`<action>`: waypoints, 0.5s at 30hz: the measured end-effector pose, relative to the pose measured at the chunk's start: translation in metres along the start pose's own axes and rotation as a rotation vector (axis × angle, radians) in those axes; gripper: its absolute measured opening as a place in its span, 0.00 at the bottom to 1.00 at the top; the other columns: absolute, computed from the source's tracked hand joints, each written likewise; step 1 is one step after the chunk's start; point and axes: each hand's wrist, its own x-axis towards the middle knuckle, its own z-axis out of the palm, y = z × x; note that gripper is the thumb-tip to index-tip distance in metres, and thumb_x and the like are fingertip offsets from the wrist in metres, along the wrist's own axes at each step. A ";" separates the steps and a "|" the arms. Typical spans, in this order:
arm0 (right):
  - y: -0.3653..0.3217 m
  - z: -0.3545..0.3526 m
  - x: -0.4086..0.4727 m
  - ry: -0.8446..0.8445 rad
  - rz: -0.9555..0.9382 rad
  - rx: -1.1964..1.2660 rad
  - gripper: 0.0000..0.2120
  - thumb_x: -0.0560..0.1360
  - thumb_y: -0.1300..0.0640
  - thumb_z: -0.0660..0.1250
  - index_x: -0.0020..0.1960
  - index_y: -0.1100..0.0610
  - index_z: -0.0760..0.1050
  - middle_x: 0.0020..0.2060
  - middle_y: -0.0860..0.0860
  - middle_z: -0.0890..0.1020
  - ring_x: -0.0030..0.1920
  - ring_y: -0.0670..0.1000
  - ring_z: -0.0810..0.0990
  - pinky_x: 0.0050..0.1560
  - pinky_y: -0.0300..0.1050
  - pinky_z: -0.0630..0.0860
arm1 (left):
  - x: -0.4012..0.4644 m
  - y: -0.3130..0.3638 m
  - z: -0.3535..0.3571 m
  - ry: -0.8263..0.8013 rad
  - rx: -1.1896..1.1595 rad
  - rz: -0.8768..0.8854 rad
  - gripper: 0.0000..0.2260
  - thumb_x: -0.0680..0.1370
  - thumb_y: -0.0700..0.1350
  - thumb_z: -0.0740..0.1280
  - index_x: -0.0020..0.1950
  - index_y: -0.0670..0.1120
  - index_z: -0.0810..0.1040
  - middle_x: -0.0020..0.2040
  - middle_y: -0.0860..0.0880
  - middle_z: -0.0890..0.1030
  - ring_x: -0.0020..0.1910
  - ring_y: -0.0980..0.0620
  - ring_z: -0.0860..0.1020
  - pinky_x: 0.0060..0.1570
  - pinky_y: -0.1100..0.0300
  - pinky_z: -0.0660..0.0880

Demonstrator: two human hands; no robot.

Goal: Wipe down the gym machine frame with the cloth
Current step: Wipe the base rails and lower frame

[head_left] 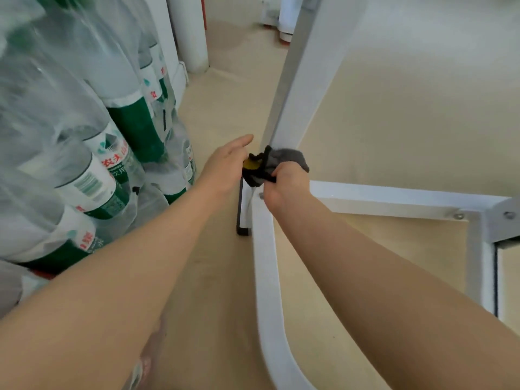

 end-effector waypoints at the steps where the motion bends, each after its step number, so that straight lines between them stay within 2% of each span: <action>1: -0.001 -0.003 0.003 0.035 0.009 0.023 0.11 0.78 0.69 0.49 0.45 0.61 0.68 0.57 0.62 0.75 0.56 0.59 0.76 0.60 0.48 0.70 | 0.002 0.001 -0.001 -0.023 0.024 0.014 0.21 0.78 0.36 0.51 0.70 0.47 0.67 0.69 0.51 0.69 0.60 0.62 0.64 0.54 0.75 0.60; 2: -0.003 -0.007 0.004 0.060 0.022 0.097 0.12 0.78 0.69 0.48 0.40 0.60 0.66 0.60 0.62 0.75 0.59 0.60 0.75 0.63 0.51 0.68 | 0.003 0.001 0.000 -0.044 0.039 0.026 0.21 0.78 0.37 0.51 0.70 0.48 0.67 0.69 0.52 0.69 0.61 0.63 0.64 0.56 0.74 0.59; 3: -0.006 -0.009 0.004 0.064 0.035 0.219 0.13 0.77 0.70 0.47 0.39 0.59 0.65 0.56 0.61 0.77 0.55 0.61 0.77 0.66 0.55 0.67 | 0.004 0.003 0.002 -0.055 0.037 0.032 0.22 0.78 0.37 0.51 0.70 0.49 0.67 0.70 0.53 0.68 0.63 0.62 0.64 0.58 0.72 0.59; 5: -0.009 -0.009 0.002 -0.001 0.035 0.421 0.14 0.72 0.71 0.46 0.38 0.59 0.66 0.39 0.57 0.78 0.42 0.57 0.76 0.68 0.59 0.62 | 0.007 0.008 0.006 -0.054 -0.023 0.016 0.22 0.78 0.37 0.51 0.71 0.49 0.67 0.70 0.53 0.68 0.65 0.60 0.64 0.60 0.69 0.58; 7: -0.011 -0.010 0.003 -0.082 0.025 0.358 0.15 0.68 0.72 0.45 0.39 0.59 0.67 0.34 0.54 0.79 0.41 0.56 0.75 0.70 0.59 0.56 | 0.009 0.016 0.010 -0.069 -0.074 0.015 0.22 0.78 0.38 0.50 0.71 0.49 0.66 0.70 0.52 0.67 0.63 0.60 0.65 0.58 0.71 0.59; 8: -0.010 -0.011 0.005 -0.102 0.012 0.266 0.18 0.67 0.73 0.44 0.43 0.58 0.69 0.38 0.54 0.80 0.46 0.56 0.76 0.71 0.60 0.54 | 0.010 0.020 0.012 -0.088 -0.067 0.026 0.22 0.79 0.38 0.50 0.71 0.49 0.66 0.70 0.52 0.68 0.61 0.60 0.64 0.55 0.75 0.59; 9: -0.010 -0.012 0.006 -0.117 -0.011 0.166 0.24 0.67 0.75 0.43 0.52 0.58 0.71 0.47 0.55 0.79 0.52 0.57 0.75 0.71 0.61 0.54 | 0.010 0.025 0.014 -0.108 -0.051 0.043 0.22 0.79 0.38 0.50 0.71 0.50 0.65 0.69 0.51 0.68 0.60 0.61 0.64 0.51 0.78 0.59; 10: -0.008 -0.012 0.006 -0.129 -0.041 0.076 0.30 0.68 0.76 0.43 0.63 0.55 0.68 0.56 0.55 0.77 0.57 0.57 0.74 0.70 0.61 0.56 | 0.011 0.029 0.014 -0.124 -0.035 0.061 0.22 0.79 0.38 0.50 0.71 0.49 0.65 0.68 0.51 0.69 0.60 0.61 0.64 0.47 0.80 0.60; 11: -0.007 -0.013 0.005 -0.138 -0.091 0.001 0.33 0.70 0.76 0.45 0.70 0.52 0.63 0.62 0.54 0.75 0.58 0.56 0.74 0.68 0.59 0.60 | 0.012 0.033 0.014 -0.137 -0.025 0.072 0.22 0.79 0.38 0.50 0.71 0.49 0.65 0.67 0.52 0.69 0.60 0.62 0.64 0.45 0.81 0.61; 13: -0.003 -0.015 0.005 -0.128 -0.232 -0.134 0.30 0.74 0.74 0.52 0.72 0.52 0.61 0.62 0.53 0.75 0.55 0.51 0.77 0.62 0.51 0.68 | 0.015 0.039 0.013 -0.155 -0.023 0.071 0.22 0.78 0.37 0.50 0.71 0.49 0.67 0.62 0.55 0.71 0.58 0.63 0.68 0.40 0.84 0.63; 15: -0.008 -0.018 0.005 -0.053 -0.363 -0.282 0.25 0.75 0.70 0.59 0.70 0.56 0.65 0.57 0.52 0.78 0.54 0.51 0.78 0.61 0.48 0.73 | 0.015 0.044 0.014 -0.158 -0.065 0.039 0.21 0.78 0.38 0.52 0.68 0.50 0.70 0.57 0.55 0.75 0.49 0.66 0.74 0.36 0.83 0.65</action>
